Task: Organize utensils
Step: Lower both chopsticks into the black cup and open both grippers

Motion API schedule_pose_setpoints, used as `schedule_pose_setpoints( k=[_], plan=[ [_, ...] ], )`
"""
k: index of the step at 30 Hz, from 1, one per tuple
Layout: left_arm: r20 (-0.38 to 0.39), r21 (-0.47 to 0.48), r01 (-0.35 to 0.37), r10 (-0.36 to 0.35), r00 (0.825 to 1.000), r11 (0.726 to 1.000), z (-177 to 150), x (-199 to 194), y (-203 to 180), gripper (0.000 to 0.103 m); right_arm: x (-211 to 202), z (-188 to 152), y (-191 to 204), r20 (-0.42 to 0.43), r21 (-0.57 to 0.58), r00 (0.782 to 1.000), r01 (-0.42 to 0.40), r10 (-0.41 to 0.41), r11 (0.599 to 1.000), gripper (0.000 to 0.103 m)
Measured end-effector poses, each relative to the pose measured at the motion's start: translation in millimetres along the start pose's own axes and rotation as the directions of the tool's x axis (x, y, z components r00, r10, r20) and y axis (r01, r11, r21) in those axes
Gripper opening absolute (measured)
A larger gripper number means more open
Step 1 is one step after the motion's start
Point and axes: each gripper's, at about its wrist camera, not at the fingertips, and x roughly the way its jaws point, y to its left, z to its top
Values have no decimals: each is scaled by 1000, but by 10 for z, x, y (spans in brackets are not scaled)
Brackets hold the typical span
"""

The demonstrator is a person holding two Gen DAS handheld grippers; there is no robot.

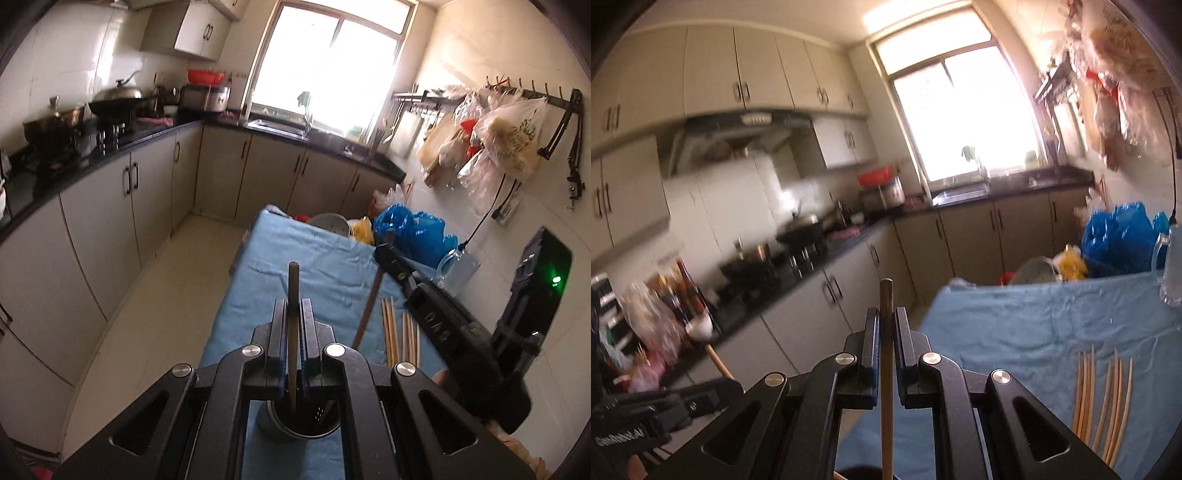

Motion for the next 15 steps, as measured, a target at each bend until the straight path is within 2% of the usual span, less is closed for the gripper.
schedule_pose_setpoints(
  k=[4,7,9,10,11,15],
  plan=[
    [-6,0,-14,14,1000,1000,-70,42,0,6,144,-167,-148,-77,14,997,14,-12,1000,9],
    [1,-3,-18,18,1000,1000,-81,-6,2,7,172,-244,-225,-99,33,995,23,-20,999,12],
    [9,-10,-20,20,1000,1000,-83,-71,-9,12,141,-254,-249,-102,39,994,27,-23,999,23],
    [16,-11,-23,23,1000,1000,-86,-107,-13,18,128,-240,-254,-102,41,995,28,-24,999,35],
    [29,-9,-28,28,999,1000,-94,-159,-25,23,97,-235,-255,-96,44,995,30,-26,999,42],
    [75,-5,-49,49,996,999,-136,-378,-83,26,-113,-189,-301,-68,43,997,43,-40,998,43]
  ],
)
